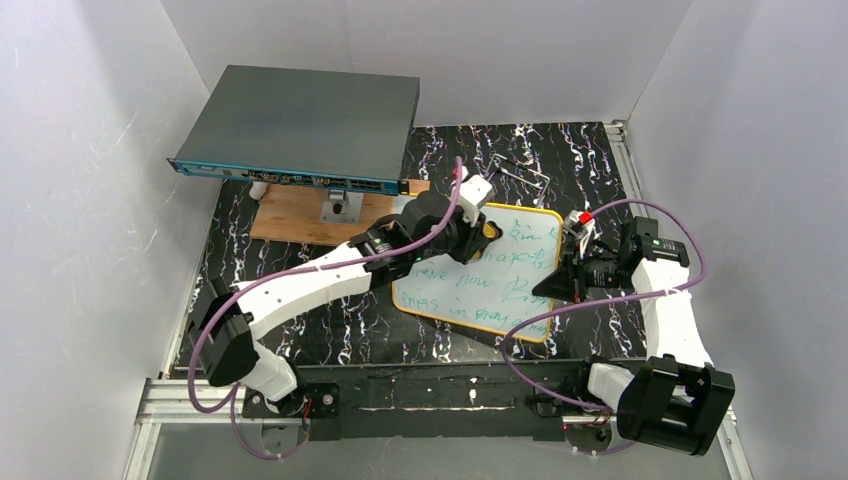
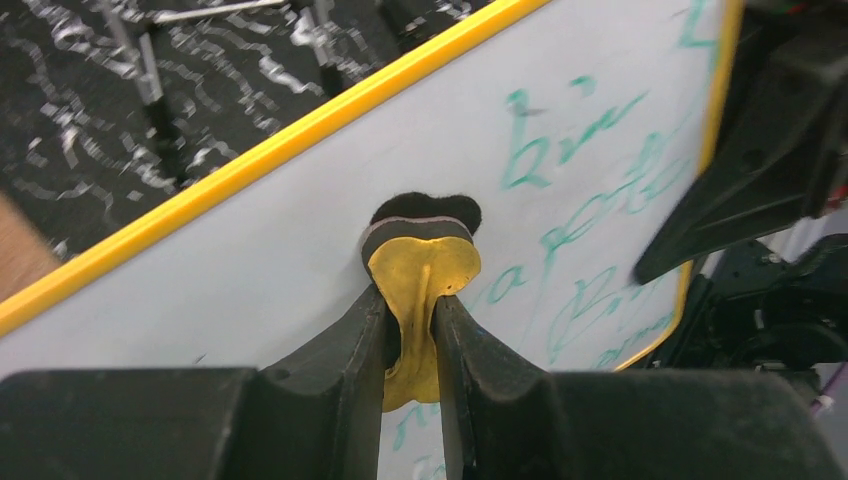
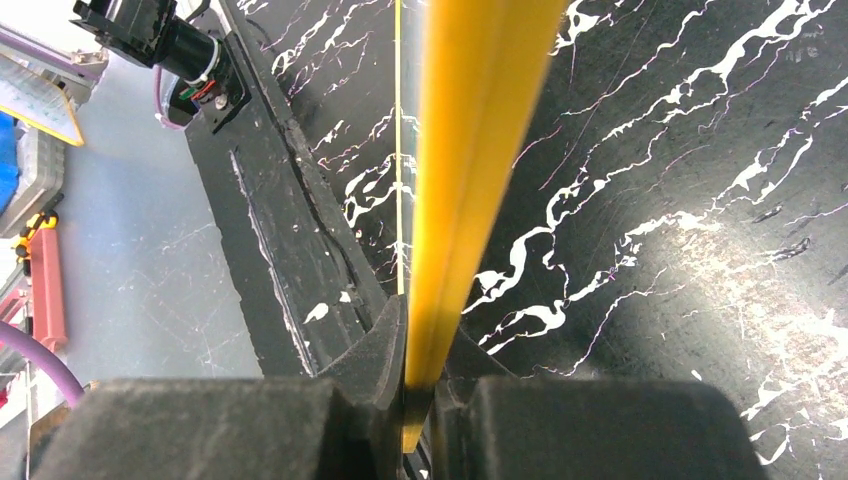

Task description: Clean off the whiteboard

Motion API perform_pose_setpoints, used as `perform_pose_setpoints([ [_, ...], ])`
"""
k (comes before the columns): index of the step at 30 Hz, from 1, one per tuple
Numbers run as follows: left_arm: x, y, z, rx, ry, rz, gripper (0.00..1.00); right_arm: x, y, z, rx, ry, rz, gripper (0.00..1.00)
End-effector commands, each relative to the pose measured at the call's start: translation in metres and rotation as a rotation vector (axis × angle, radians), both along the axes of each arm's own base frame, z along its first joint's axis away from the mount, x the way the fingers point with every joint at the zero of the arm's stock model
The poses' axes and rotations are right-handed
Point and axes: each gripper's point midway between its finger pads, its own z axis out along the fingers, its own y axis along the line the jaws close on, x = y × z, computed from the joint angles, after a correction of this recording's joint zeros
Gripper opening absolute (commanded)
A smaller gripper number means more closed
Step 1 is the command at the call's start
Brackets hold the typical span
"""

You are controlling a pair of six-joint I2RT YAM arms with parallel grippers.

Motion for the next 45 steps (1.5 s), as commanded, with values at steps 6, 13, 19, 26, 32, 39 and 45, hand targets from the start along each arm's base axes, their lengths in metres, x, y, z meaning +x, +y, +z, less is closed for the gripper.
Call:
perform_pose_setpoints([
  [6, -0.013, -0.057, 0.009, -0.024, -0.067, -0.117, 0.00, 0.003, -0.013, -0.015, -0.161, -0.147, 0.071, 0.01],
  [13, 0.007, -0.024, 0.002, 0.058, -0.105, 0.059, 0.00, 0.003, -0.013, -0.015, -0.161, -0.150, 0.071, 0.01],
  [19, 0.008, 0.001, -0.009, 0.094, -0.079, 0.106, 0.00, 0.003, -0.013, -0.015, -0.163, -0.151, 0.071, 0.01],
  [26, 0.002, 0.007, -0.018, 0.114, -0.049, 0.076, 0.00, 0.003, -0.013, -0.014, -0.162, -0.155, 0.071, 0.01],
  [32, -0.013, -0.026, 0.004, 0.072, -0.141, -0.094, 0.00, 0.003, -0.012, -0.014, -0.161, -0.155, 0.071, 0.01],
  [39, -0.021, -0.038, 0.005, 0.140, -0.249, -0.230, 0.00, 0.002, -0.012, -0.014, -0.162, -0.156, 0.070, 0.01],
  [45, -0.038, -0.053, 0.002, 0.138, -0.258, -0.363, 0.00, 0.003, -0.012, -0.014, -0.161, -0.155, 0.070, 0.01],
])
